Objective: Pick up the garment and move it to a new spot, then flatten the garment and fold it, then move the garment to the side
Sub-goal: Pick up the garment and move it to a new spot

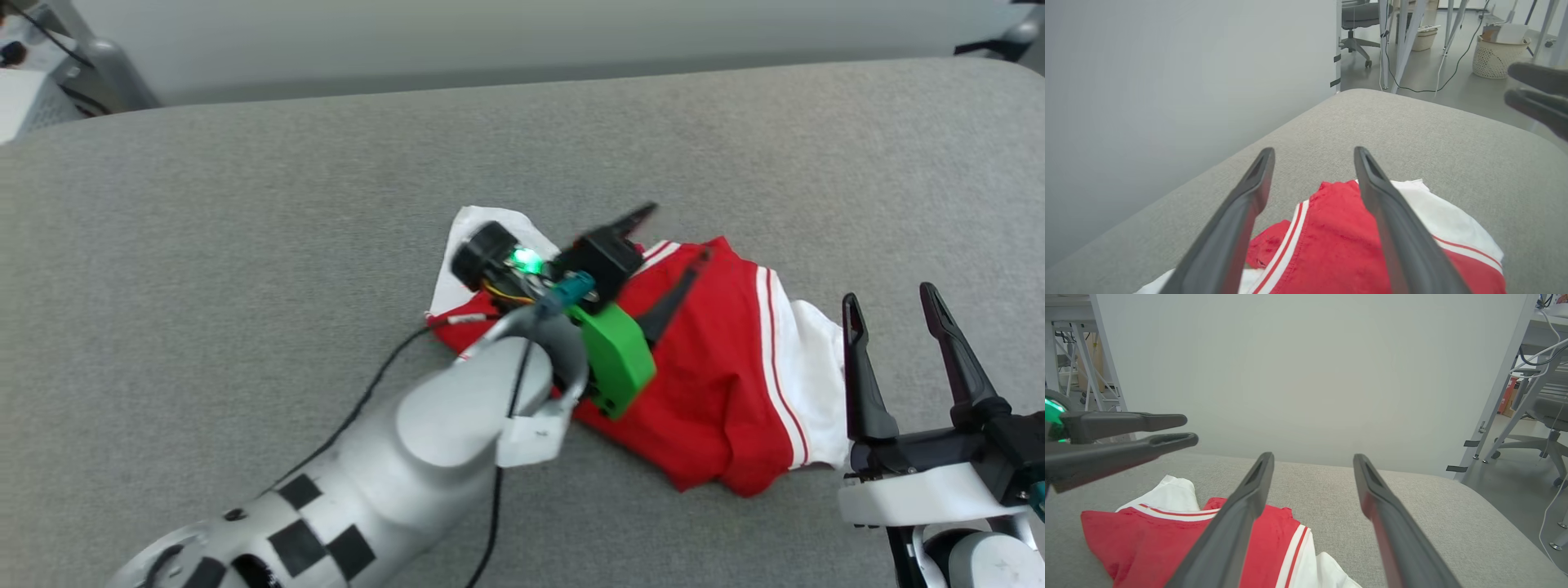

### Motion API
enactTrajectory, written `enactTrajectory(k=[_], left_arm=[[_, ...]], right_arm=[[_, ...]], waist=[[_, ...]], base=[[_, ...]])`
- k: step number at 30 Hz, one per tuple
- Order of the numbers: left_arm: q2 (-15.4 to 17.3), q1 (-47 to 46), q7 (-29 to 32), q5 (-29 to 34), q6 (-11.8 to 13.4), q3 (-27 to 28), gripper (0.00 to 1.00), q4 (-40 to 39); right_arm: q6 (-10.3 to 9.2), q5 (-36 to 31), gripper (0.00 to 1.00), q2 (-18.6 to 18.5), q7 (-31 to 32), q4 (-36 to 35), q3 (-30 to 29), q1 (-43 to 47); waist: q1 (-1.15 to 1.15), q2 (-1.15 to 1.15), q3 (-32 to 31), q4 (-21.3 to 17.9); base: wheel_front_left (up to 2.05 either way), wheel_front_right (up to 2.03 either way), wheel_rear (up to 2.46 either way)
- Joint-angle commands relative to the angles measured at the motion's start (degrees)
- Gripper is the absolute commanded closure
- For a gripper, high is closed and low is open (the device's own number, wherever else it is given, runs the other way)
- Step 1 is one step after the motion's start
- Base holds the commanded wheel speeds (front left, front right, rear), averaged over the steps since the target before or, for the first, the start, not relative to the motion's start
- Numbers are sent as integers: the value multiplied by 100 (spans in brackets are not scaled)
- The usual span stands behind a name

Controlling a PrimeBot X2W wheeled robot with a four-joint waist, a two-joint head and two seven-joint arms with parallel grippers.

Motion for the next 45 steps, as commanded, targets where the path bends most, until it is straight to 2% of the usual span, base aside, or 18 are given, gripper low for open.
enactTrajectory(k=[1, 4, 9, 15, 20, 28, 34, 45], left_arm=[[158, 134, -55, 74, 173, 195, 0, -94], [404, 355, -62, 342, 524, 735, 0, -525], [788, 1033, -64, 797, 964, 1706, 0, -1220], [1095, 1937, -65, 1282, 1260, 2755, 0, -1805], [1179, 2694, -65, 1615, 1371, 3452, 0, -2079], [1020, 3745, -65, 2051, 1187, 4252, 0, -2410], [803, 4443, -65, 2326, 883, 4778, 0, -2655], [335, 5173, -65, 2753, 289, 5381, 0, -2814]], right_arm=[[-5, -23, 0, -5, -27, 22, -22, 73], [-5, -32, 0, -5, -27, 34, -47, 110], [-5, -40, 0, -5, -27, 83, -94, 163], [-5, -35, 0, -5, -27, 176, -89, 207], [-5, 1, 0, -5, -27, 229, -116, 316], [-5, 93, 0, -5, -27, 387, -100, 517], [-5, 253, 0, -5, -27, 473, -80, 640], [-5, 474, 0, -5, -27, 637, 19, 841]], waist=[[0, 0, -175, 238], [0, 0, -209, 339], [0, 0, -277, 479], [0, 0, -398, 554], [0, 0, -543, 600], [0, 0, -795, 618], [0, 0, -924, 614], [0, 0, -1059, 666]], base=[[0, 0, 0], [0, 0, 0], [0, 0, 0], [0, 0, 0], [0, 0, 0], [0, 0, 0], [0, 0, 0], [0, 0, 0]])
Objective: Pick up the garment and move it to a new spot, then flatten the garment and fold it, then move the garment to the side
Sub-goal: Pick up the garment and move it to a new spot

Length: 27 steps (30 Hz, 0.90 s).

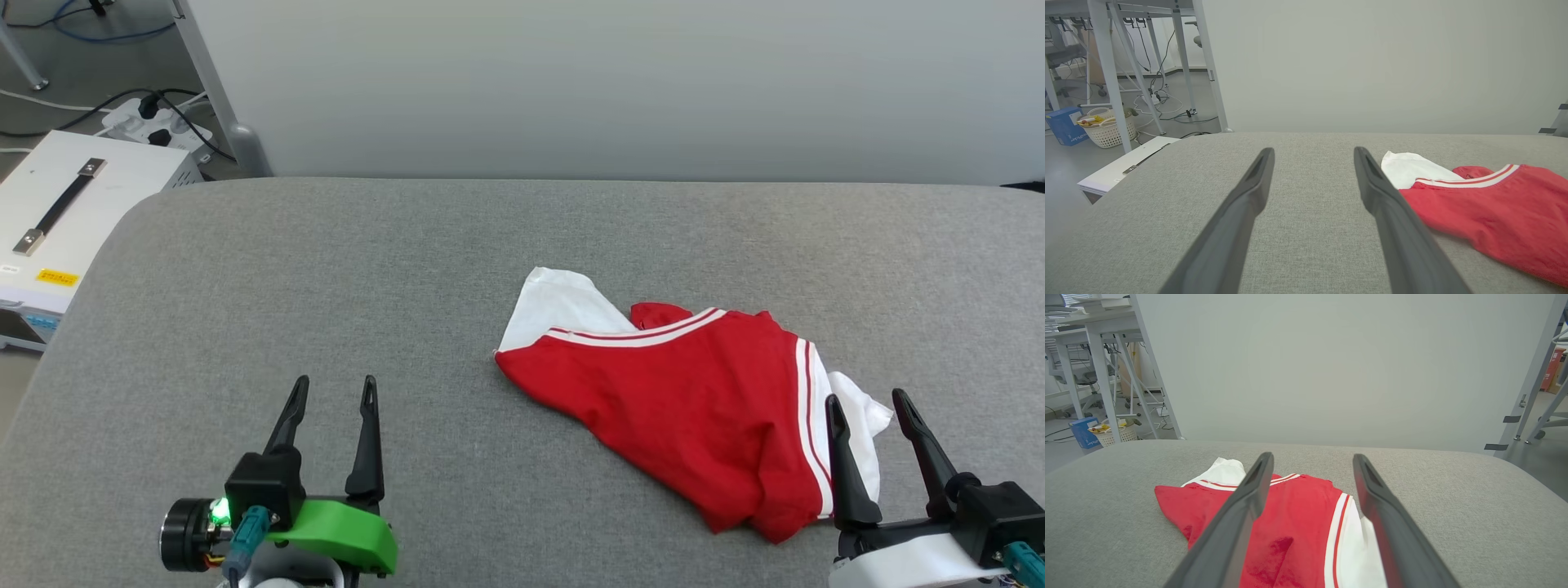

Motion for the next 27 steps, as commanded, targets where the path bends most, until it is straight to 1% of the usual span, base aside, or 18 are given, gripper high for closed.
enactTrajectory(k=[1, 7, 12, 19, 27], left_arm=[[-56, 128, -32, 97, -70, 62, 0, -22], [-225, 307, -32, 318, -282, 267, 0, 10], [-337, 374, -32, 486, -412, 419, 0, 105], [-430, 418, -32, 608, -526, 546, 0, 153], [-499, 448, -33, 706, -590, 646, 0, 191]], right_arm=[[-5, 45, 0, -7, -27, 23, 17, 91], [-5, 85, 0, -7, -27, 94, 20, 137], [-5, 83, 0, -7, -27, 162, 36, 157], [-5, 88, 0, -7, -27, 216, 54, 172], [-5, 75, 0, -7, -27, 252, 55, 151]], waist=[[0, 0, -11, 7], [0, 0, -18, 25], [0, 0, -30, 25], [0, 0, -72, 22], [0, 0, -88, 6]], base=[[0, 0, 0], [0, 0, 0], [0, 0, 0], [0, 0, 0], [0, 0, 0]])
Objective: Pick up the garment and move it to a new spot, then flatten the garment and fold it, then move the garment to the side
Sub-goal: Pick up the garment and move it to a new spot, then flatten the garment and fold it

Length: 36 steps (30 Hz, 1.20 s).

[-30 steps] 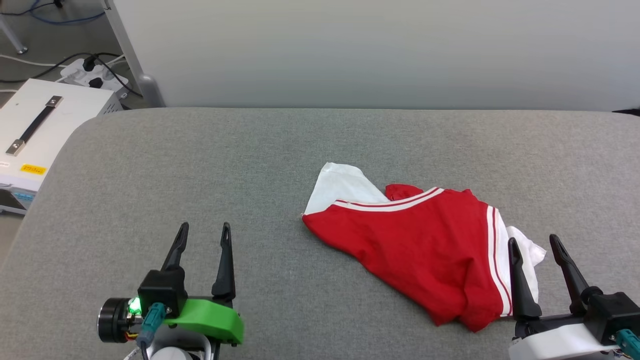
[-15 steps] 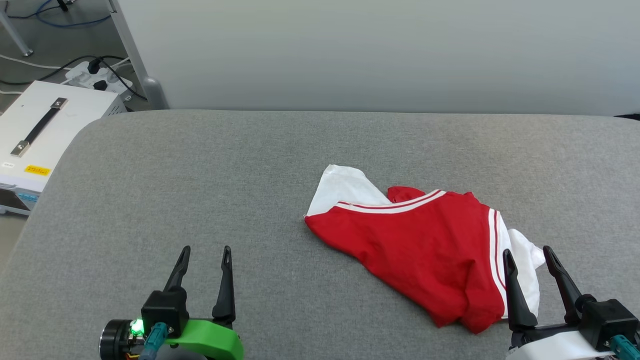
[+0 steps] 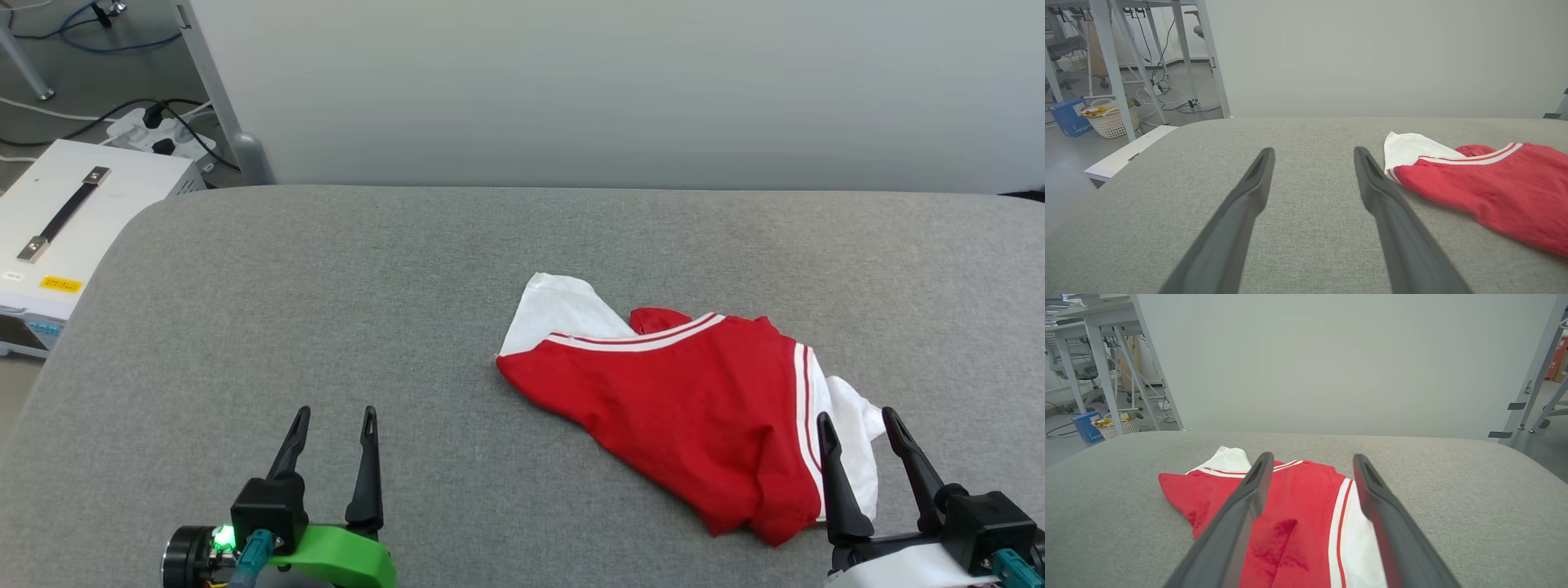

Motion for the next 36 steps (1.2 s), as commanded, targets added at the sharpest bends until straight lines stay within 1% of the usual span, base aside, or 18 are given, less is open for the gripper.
enactTrajectory(k=[1, 5, 8, 11, 14, 16, 19, 21, 24, 26, 29, 31, 34, 35, 36], left_arm=[[-37, 123, -31, 75, -43, 35, 0, 16], [-60, 118, -31, 101, -69, 78, 0, 14], [-74, 85, -31, 127, -85, 103, 0, -3], [-86, 17, -31, 153, -86, 126, 0, -31], [-95, -78, -31, 178, -106, 142, 0, -50], [-100, -137, -31, 194, -112, 157, 0, -63], [-107, -222, -31, 216, -113, 176, 0, -86], [-111, -272, -31, 228, -113, 190, 0, -100], [-116, -330, -31, 244, -108, 221, 0, -127], [-119, -369, -31, 253, -109, 236, 0, -149], [-123, -431, -31, 266, -110, 252, 0, -177], [-126, -483, -31, 272, -109, 258, 0, -198], [-130, -567, -31, 279, -105, 263, 0, -228], [-132, -606, -31, 282, -101, 261, 0, -240], [-133, -630, -31, 283, -98, 259, 0, -246]], right_arm=[[-5, 22, 0, -7, -28, 11, -12, 56], [-5, -46, 0, -7, -28, -58, -81, -119], [-5, -137, 0, -20, -28, -188, -257, -390], [-5, -305, 0, -224, -28, -343, -447, -749], [-5, -376, 0, -606, -28, -464, -565, -1241], [-5, -255, 0, -873, -28, -493, -648, -1589], [-5, -1, 0, -1370, -28, -370, -625, -2056], [-5, 326, 0, -1718, -28, -156, -511, -2343], [-5, 849, 0, -2428, 33, 368, -40, -2727], [-5, 1260, 0, -2899, 351, 635, 360, -3005], [-5, 2045, 0, -3576, 1223, 841, 1104, -3357], [-5, 2565, 0, -4002, 1824, 827, 1599, -3539], [-5, 3287, 0, -4507, 2707, 786, 2200, -3720], [-5, 3586, 0, -4692, 3120, 761, 2443, -3777], [-5, 3781, 0, -4784, 3374, 751, 2574, -3812]], waist=[[0, 0, 4, -9], [0, 0, 35, -40], [0, 0, 102, -65], [0, 0, 221, -94], [0, 0, 361, -140], [0, 0, 455, -169], [0, 0, 587, -201], [0, 0, 670, -224], [0, 0, 785, -265], [0, 0, 860, -279], [0, 0, 970, -291], [0, 0, 1057, -287], [0, 0, 1199, -273], [0, 0, 1259, -260], [0, 0, 1292, -251]], base=[[0, 0, 0], [0, 0, 0], [0, 0, 0], [0, 0, 0], [0, 0, 0], [0, 0, 0], [0, 0, 0], [0, 0, 0], [0, 0, 0], [0, 0, 0], [0, 0, 0], [0, 0, 0], [0, 0, 0], [0, 0, 0], [0, 0, 0]])
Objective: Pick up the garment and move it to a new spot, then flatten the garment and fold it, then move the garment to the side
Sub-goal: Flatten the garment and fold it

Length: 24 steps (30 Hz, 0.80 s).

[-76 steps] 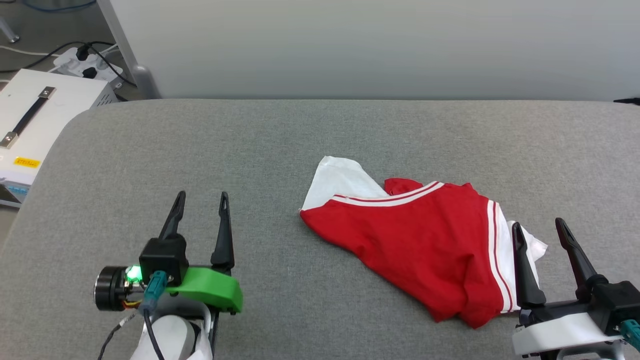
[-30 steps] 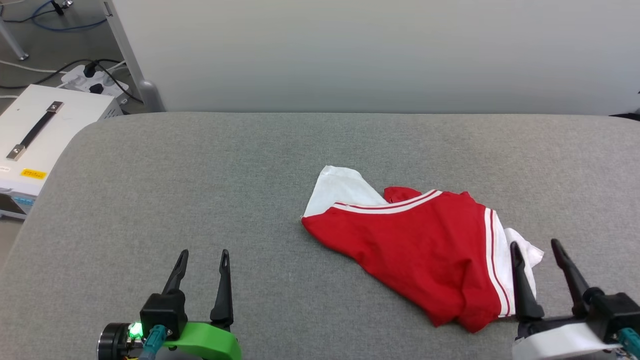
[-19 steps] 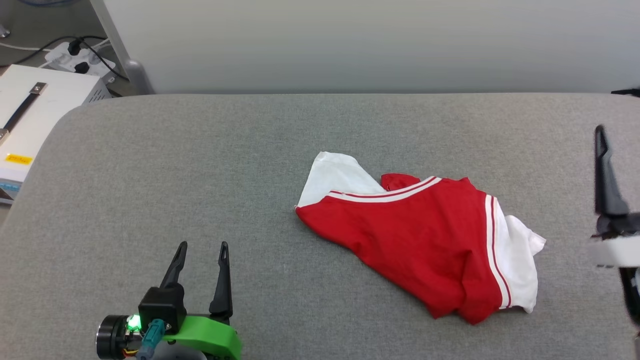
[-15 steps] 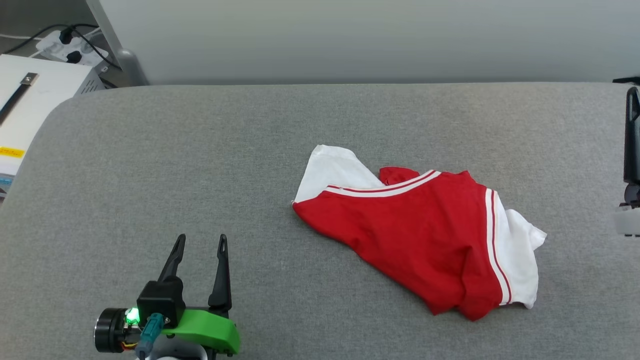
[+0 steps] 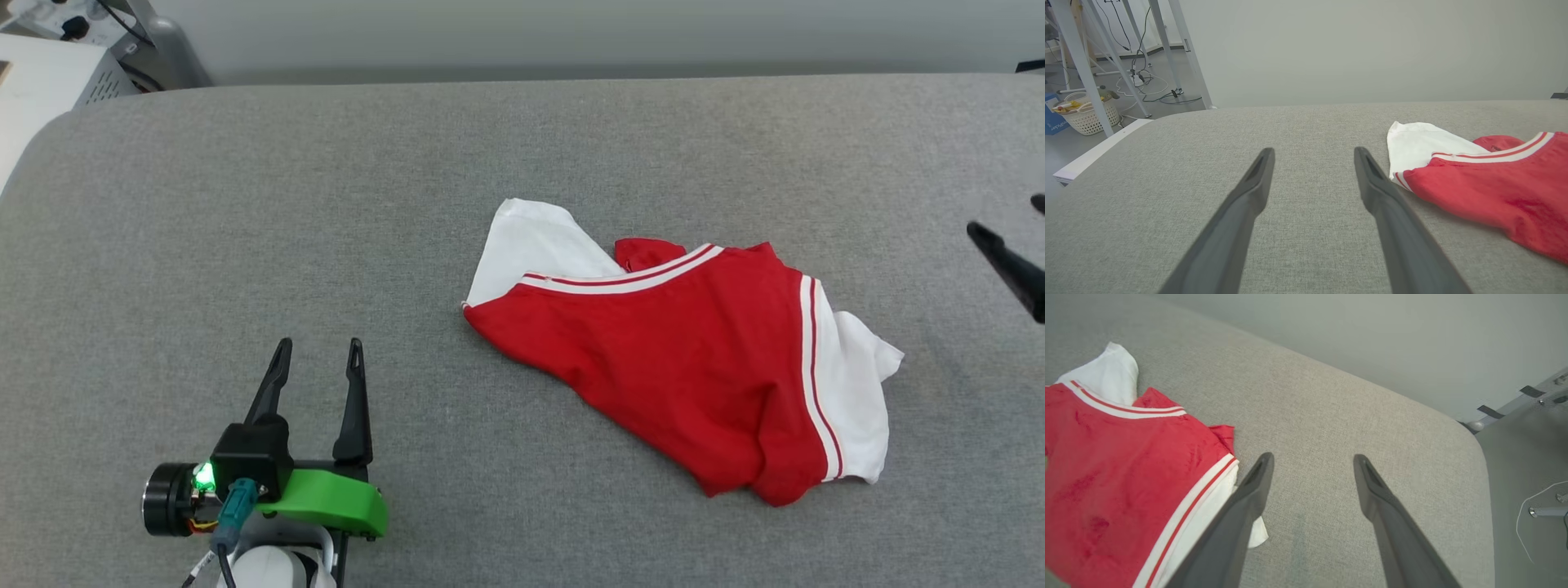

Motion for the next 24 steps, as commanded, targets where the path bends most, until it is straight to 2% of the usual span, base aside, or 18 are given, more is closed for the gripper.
enactTrajectory(k=[1, 5, 9, 11, 12, 13, 21, 22, 23, 24], left_arm=[[-27, -128, -33, 35, -2, -4, 0, -21], [-33, -226, -33, 30, 9, -28, 0, -59], [-37, -340, -33, 33, 13, -61, 0, -85], [-38, -401, -33, 33, 21, -85, 0, -92], [-42, -514, -33, 10, 55, -134, 0, -98], [-42, -527, -33, 10, 65, -149, 0, -95], [-44, -575, -33, -33, 139, -211, 0, -35], [-44, -571, -33, -36, 146, -211, 0, -26], [-45, -568, -33, -37, 150, -212, 0, -13], [-45, -565, -33, -37, 154, -213, 0, -2]], right_arm=[[-5, 293, 0, -91, 382, -22, 175, -102], [-5, 892, 0, -244, 1374, 38, 579, -206], [-5, 1130, 0, -145, 1785, 216, 794, -339], [-5, 1151, 0, -44, 1823, 367, 874, -389], [-5, 1125, 0, 262, 1632, 788, 1108, -376], [-5, 1112, 0, 311, 1588, 880, 1196, -353], [-5, 1084, 0, 378, 1306, 1278, 1929, -213], [-5, 1043, 13, 345, 1219, 1291, 1981, -250], [-5, 1016, 100, 306, 1119, 1311, 2037, -305], [-5, 1021, 100, 278, 1038, 1324, 2062, -353]], waist=[[-1, 0, 164, 38], [-1, 0, 352, 108], [-1, 0, 564, 204], [-1, 0, 662, 266], [-1, 0, 858, 394], [-1, 0, 893, 421], [-1, 0, 927, 506], [-1, 0, 913, 503], [-1, 0, 886, 499], [-1, 0, 863, 493]], base=[[0, 0, 0], [0, 0, 0], [0, 0, 0], [0, 0, 0], [0, 0, 0], [0, 0, 0], [0, 0, 0], [0, 0, 0], [0, 0, 0], [0, 0, 0]])
